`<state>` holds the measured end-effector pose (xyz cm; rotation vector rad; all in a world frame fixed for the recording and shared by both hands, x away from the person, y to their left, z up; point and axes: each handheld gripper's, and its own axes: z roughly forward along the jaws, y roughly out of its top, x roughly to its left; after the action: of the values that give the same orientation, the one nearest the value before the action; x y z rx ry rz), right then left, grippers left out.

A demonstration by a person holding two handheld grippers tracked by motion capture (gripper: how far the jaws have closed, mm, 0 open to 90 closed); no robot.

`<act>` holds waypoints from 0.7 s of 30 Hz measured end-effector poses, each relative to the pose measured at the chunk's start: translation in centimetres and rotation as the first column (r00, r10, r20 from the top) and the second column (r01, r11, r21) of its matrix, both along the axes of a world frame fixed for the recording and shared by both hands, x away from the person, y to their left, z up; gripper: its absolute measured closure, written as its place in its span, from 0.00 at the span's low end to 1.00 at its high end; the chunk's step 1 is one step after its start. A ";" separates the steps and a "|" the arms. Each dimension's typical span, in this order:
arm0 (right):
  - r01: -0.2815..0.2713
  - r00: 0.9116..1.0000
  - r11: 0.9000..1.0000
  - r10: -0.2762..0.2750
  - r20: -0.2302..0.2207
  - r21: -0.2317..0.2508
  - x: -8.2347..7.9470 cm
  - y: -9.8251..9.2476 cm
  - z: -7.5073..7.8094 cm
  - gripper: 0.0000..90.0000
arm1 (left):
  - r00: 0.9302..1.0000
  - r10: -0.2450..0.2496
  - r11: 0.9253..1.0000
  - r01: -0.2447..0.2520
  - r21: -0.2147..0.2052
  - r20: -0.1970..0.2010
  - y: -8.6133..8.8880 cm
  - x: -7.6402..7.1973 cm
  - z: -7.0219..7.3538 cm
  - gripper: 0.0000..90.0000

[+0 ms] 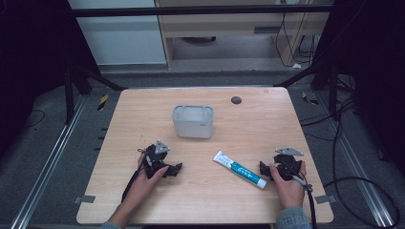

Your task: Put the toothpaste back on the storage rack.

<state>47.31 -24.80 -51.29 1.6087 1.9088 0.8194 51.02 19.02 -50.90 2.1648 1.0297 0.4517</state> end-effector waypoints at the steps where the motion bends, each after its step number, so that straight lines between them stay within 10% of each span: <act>1: -0.003 1.000 1.000 0.003 0.000 0.000 0.0 0.0 0.0 0.01 | 1.000 0.001 1.000 -0.001 0.000 0.000 0.0 0.0 0.0 0.00; 13: -0.130 0.991 0.991 0.131 0.010 -0.014 -1.1 -0.2 2.8 0.13 | 1.000 0.007 1.000 -0.007 -0.001 0.001 -0.1 0.1 0.0 0.00; 21: -0.289 0.957 0.951 0.291 0.005 -0.108 -2.0 3.6 7.5 0.20 | 1.000 0.007 1.000 -0.007 -0.002 0.001 -0.1 0.0 0.0 0.00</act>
<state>45.33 -21.21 -43.83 1.2692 2.1675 0.8302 51.07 18.95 -50.91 2.1594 1.0374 0.4549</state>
